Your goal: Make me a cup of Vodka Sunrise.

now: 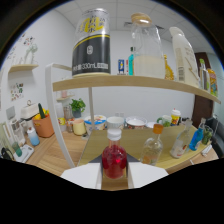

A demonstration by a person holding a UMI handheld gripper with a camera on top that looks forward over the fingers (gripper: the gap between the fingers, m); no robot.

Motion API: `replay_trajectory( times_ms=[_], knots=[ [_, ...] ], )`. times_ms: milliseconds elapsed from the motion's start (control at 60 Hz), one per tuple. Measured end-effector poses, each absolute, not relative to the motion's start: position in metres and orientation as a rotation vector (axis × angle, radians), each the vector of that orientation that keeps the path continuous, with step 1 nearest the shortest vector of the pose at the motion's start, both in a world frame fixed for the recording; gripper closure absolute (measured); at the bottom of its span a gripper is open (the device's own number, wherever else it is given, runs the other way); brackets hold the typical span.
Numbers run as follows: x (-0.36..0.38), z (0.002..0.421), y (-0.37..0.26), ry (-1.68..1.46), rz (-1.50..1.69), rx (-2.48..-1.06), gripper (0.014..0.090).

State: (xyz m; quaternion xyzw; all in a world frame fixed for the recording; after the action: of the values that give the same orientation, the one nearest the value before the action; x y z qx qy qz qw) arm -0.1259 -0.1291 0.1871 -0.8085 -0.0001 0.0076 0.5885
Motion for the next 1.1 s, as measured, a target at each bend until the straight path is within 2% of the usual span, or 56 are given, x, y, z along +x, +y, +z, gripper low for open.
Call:
replay_trajectory(
  times_ms=[183, 350, 550, 750, 1100],
  knots=[
    [-0.111, 0.198, -0.179, -0.021, 0.037, -1.858, 0.0702],
    [-0.083, 0.16, -0.218, 0.003, 0.031, -1.931, 0.0701],
    [-0.072, 0.142, -0.229, 0.297, 0.378, -1.945, 0.0702],
    [-0.067, 0.175, -0.211, 0.686, 0.85, -1.762, 0.0703],
    [-0.041, 0.209, -0.191, 1.182, 1.472, -1.32, 0.0704]
  ],
)
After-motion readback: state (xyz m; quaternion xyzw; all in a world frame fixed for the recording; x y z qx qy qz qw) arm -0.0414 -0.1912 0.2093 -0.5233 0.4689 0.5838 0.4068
